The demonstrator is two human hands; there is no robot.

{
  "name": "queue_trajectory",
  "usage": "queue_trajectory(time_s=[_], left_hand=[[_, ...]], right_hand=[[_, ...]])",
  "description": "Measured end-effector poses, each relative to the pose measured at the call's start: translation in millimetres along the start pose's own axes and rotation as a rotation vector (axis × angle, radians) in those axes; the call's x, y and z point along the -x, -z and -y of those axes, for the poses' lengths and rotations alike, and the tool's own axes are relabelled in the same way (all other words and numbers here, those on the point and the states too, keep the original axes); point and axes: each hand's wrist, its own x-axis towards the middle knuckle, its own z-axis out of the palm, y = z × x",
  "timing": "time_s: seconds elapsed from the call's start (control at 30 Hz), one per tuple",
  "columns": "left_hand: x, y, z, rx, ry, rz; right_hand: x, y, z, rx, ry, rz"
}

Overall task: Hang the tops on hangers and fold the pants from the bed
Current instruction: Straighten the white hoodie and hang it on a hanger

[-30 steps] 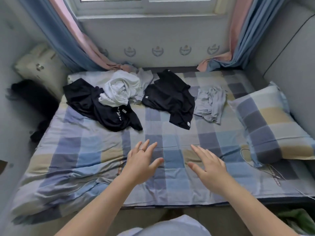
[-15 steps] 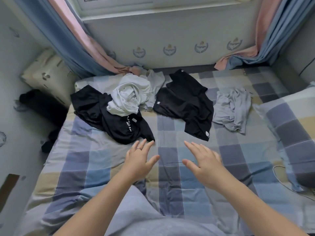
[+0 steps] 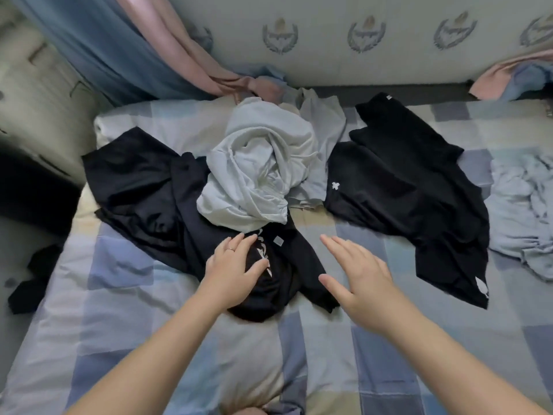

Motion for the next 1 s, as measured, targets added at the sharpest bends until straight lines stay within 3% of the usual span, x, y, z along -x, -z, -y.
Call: queue_trajectory(time_s=[0.17, 0.33, 0.57, 0.7, 0.8, 0.87, 1.0], left_hand=[[-123.4, -0.9, 68.1, 0.086, 0.001, -0.064], [-237.5, 16.2, 95.9, 0.110, 0.009, -0.273], [-380.7, 27.6, 88.3, 0.266, 0.059, -0.367], [-452.6, 2.8, 92.0, 0.056, 0.138, -0.323], [-476.6, -37.0, 114.3, -0.165, 0.152, -0.549], [-498.1, -50.4, 124.7, -0.186, 0.096, -0.729], [-517.5, -46.5, 123.7, -0.123, 0.072, -0.748]], right_hand=[[-141.2, -32.4, 8.8, 0.034, 0.066, -0.009], [-272.4, -52.0, 34.7, 0.039, 0.202, -0.118], [-465.1, -66.2, 46.9, 0.133, 0.059, -0.242], [-570.0, -61.2, 21.2, 0.206, -0.055, -0.267], [-622.5, -82.1, -7.3, 0.089, -0.018, -0.215], [-643.4, -103.7, -20.2, 0.056, 0.020, -0.289], [-650.4, -122.0, -26.2, 0.082, 0.002, -0.470]])
